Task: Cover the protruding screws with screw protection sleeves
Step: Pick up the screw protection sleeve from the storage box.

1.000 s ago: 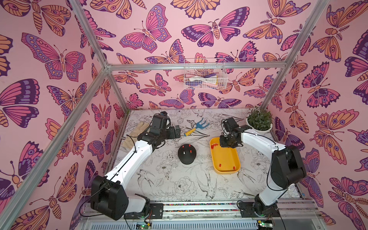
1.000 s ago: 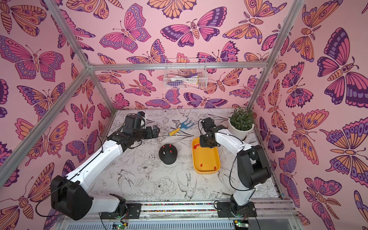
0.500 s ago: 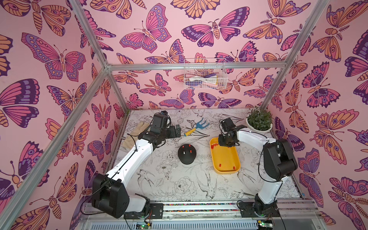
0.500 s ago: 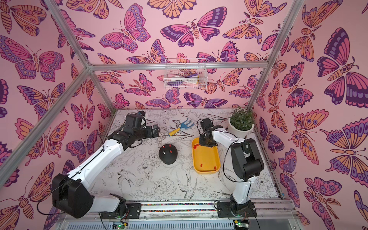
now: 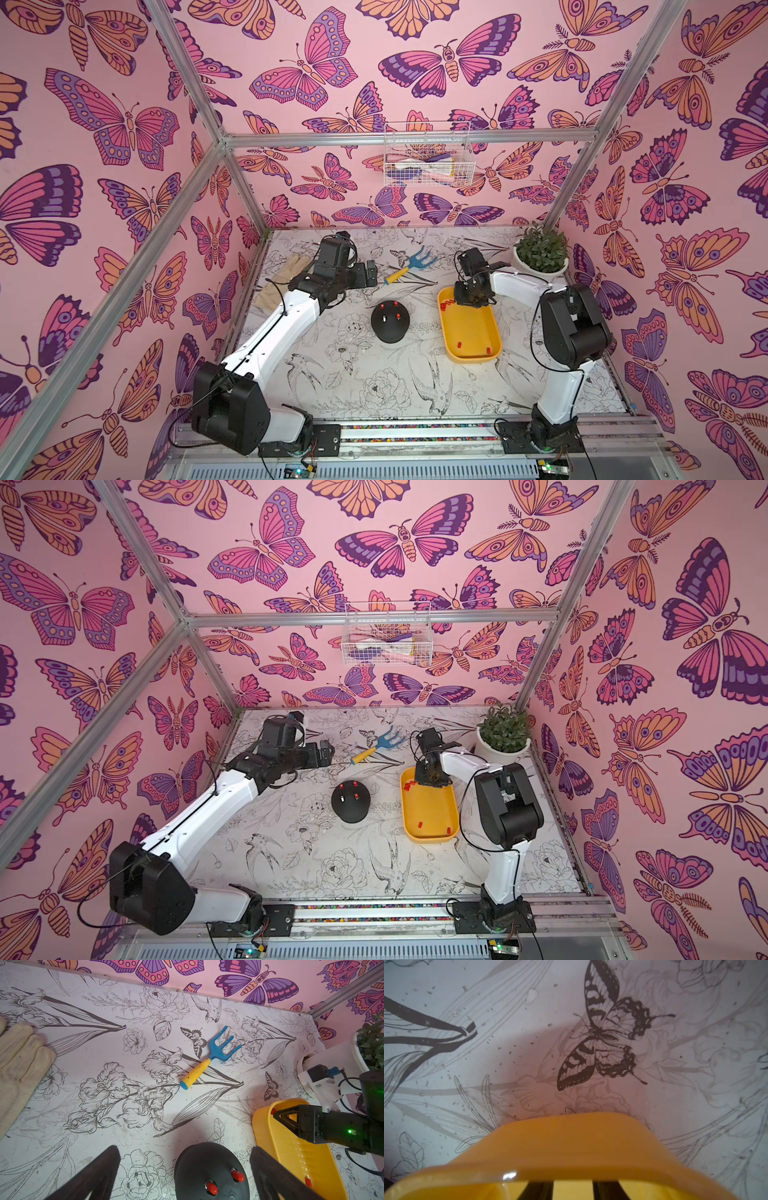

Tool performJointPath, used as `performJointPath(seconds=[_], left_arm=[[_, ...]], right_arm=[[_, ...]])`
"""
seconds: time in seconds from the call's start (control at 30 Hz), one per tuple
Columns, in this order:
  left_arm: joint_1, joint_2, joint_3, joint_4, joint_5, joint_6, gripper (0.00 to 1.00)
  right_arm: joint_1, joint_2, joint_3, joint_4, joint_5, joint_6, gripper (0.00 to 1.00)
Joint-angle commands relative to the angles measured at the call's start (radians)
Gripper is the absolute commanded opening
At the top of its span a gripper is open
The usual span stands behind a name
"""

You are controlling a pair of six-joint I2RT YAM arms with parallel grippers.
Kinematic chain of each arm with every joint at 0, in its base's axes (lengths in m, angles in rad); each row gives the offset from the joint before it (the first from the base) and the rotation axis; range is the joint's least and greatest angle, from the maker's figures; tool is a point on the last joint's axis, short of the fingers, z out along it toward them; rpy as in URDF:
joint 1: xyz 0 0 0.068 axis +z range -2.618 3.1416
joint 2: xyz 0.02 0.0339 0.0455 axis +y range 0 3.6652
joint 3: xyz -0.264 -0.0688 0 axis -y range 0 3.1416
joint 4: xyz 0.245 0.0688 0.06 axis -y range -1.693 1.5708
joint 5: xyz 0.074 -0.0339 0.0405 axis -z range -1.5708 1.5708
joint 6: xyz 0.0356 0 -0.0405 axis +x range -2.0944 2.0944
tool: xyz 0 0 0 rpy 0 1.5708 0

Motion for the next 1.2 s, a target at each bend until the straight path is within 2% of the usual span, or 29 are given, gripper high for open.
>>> performJointPath(seconds=[0.0,1.03,1.17], left_arm=[[-0.005,0.009,0.018,-0.004,-0.015,0.017,1.00],[-0.005,0.008,0.014,-0.018,-0.031,0.024,1.00],[-0.004,0.009,0.015,-0.018,-0.031,0.023,1.00]], right_arm=[[-0.013,0.019,0.024,0.004,0.012,0.008,0.32],[-0.016,0.086,0.052,0.019,0.002,0.001,0.30],[-0.017,0.089,0.054,0.015,0.003,0.000,0.24]])
